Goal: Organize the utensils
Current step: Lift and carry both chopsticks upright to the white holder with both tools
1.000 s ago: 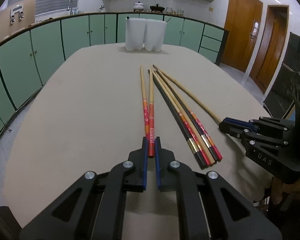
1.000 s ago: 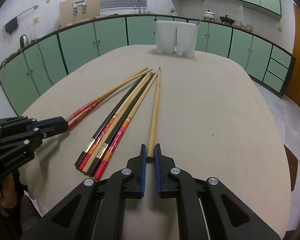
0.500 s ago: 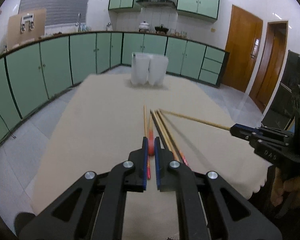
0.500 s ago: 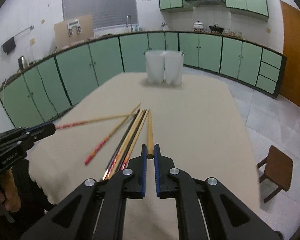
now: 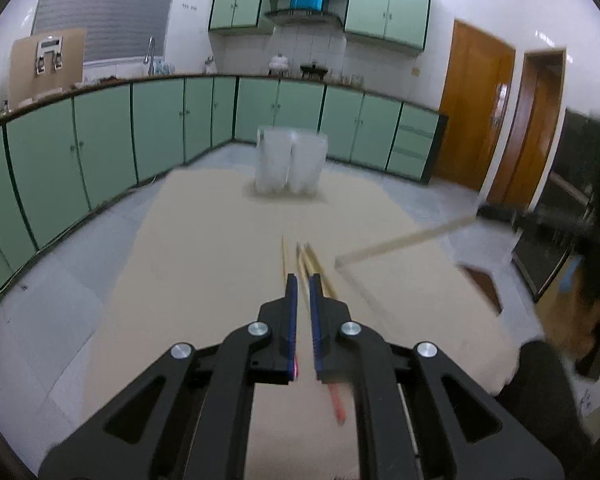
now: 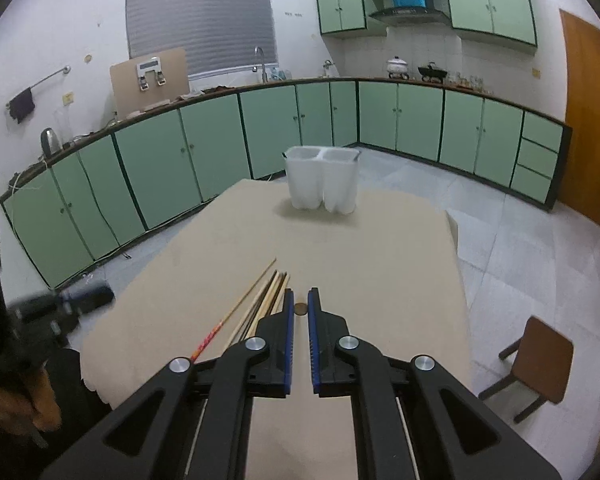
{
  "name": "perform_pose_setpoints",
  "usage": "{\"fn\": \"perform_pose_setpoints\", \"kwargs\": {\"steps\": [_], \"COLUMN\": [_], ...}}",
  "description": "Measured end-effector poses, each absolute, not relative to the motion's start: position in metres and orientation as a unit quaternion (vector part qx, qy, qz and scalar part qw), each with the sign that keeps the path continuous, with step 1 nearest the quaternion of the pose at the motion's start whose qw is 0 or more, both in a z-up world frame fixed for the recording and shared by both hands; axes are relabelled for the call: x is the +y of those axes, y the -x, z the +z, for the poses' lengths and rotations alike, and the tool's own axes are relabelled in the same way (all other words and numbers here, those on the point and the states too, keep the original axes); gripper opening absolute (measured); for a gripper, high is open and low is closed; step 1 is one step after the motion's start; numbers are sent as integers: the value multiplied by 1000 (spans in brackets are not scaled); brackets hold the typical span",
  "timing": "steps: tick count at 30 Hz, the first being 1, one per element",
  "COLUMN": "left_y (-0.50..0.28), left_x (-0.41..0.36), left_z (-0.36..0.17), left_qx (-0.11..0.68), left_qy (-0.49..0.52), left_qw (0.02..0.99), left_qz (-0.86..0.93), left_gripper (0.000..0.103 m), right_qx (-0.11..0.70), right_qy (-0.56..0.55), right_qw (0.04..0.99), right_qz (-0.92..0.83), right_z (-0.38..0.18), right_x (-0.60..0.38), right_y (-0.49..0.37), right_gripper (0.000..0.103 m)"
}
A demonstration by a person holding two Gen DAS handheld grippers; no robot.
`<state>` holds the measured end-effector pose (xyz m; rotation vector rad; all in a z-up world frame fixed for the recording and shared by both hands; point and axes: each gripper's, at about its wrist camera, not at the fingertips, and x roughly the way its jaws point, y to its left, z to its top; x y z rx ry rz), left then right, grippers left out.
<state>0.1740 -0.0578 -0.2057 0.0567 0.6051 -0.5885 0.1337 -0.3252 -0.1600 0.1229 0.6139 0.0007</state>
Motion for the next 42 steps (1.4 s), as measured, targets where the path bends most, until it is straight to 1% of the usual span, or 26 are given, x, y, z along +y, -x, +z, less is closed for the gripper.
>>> {"fn": "perform_pose_setpoints", "kwargs": {"steps": [4,7,9,10,11,14,16,21,23,30,42], "left_y": [-154,-150,-149,-148,-148,-145,-146,-147,-149,-158,-163], "left_x": [-70,-79,-83,-85,-88,-94,-97,-99,-97,-89,-87], "left_z": [-258,-282,-289,-290,-292,-300,-306,-313,-313,-297,-223], "left_qx": [334,352,350,349,349,354,363,377,382,382,338], "left_qy": [-51,-60,-70,-73,-76,-90,-93,-105,-100,-67,-50], "left_qw": [895,888,887,888,888,884,879,874,873,882,902], "left_qz": [-290,-291,-291,-291,-289,-292,-294,-288,-286,-267,-264], "left_gripper": [7,14,23,31,33,33,32,24,7,5,5], "right_qx": [304,304,306,306,307,306,304,303,303,299,287], "right_qy": [-81,-91,-95,-95,-96,-96,-101,-100,-100,-95,-80], "right_qw": [949,948,947,947,947,947,948,948,948,949,955], "right_qz": [-3,-4,-2,-2,-1,0,0,1,0,-3,0], "right_z": [-170,-174,-176,-177,-178,-179,-179,-179,-179,-177,-156], "right_x": [-331,-335,-336,-335,-334,-334,-335,-337,-337,-335,-328], "right_y": [-128,-126,-127,-127,-128,-128,-127,-128,-127,-125,-123], "right_gripper": [7,7,7,7,7,7,7,7,7,7,7]}}
